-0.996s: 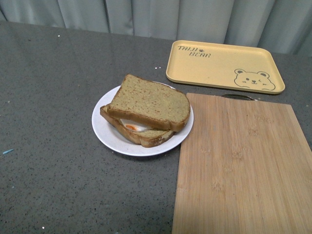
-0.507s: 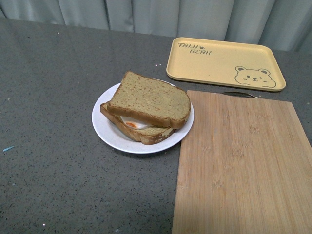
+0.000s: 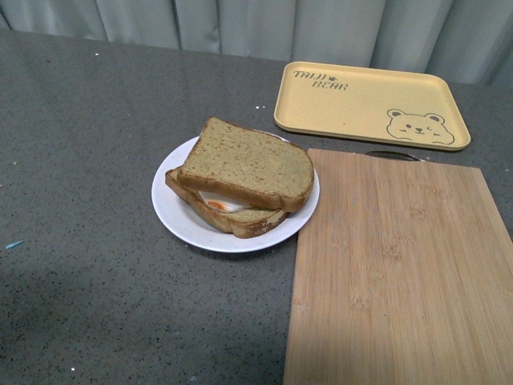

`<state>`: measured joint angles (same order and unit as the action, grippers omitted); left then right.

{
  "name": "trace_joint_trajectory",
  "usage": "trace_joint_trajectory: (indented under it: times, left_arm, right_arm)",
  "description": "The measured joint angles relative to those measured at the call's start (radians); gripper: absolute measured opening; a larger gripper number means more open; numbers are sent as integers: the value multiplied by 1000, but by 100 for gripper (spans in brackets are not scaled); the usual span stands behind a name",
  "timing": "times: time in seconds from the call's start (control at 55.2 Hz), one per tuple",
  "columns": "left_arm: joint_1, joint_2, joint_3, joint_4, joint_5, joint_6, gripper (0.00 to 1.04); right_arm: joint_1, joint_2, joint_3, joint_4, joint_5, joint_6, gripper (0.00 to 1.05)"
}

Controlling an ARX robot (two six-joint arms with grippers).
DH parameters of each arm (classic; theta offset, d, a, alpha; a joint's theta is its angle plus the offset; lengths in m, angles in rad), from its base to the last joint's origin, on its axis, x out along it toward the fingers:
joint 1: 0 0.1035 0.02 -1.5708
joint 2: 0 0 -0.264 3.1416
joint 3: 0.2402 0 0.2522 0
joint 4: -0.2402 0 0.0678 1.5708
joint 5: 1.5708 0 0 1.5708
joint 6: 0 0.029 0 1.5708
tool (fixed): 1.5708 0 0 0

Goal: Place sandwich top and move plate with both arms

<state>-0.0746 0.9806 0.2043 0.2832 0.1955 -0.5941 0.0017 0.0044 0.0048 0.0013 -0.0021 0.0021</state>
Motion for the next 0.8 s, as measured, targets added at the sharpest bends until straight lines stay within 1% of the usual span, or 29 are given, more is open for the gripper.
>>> trace_joint_trajectory:
  times: [0.072,0.181,0.362,0.543,0.797]
  left_arm:
    - [-18,167,35,92,26,-116,98]
    - [-61,407,93,230,8,-237,98]
    - [-114,671,164,347,-11,-383,98]
    - [-157,794,219,402,-13,-446,98]
    - [-213,912,282,404,-36,-439,98]
  right_arm:
    - [0,0,0,0,0,0,95]
    - [0,0,0,0,0,0,95]
    - [0,0,0,0,0,0,95]
    - [0,0,0,0,0,0,95]
    - [0,0,0,0,0,0,95]
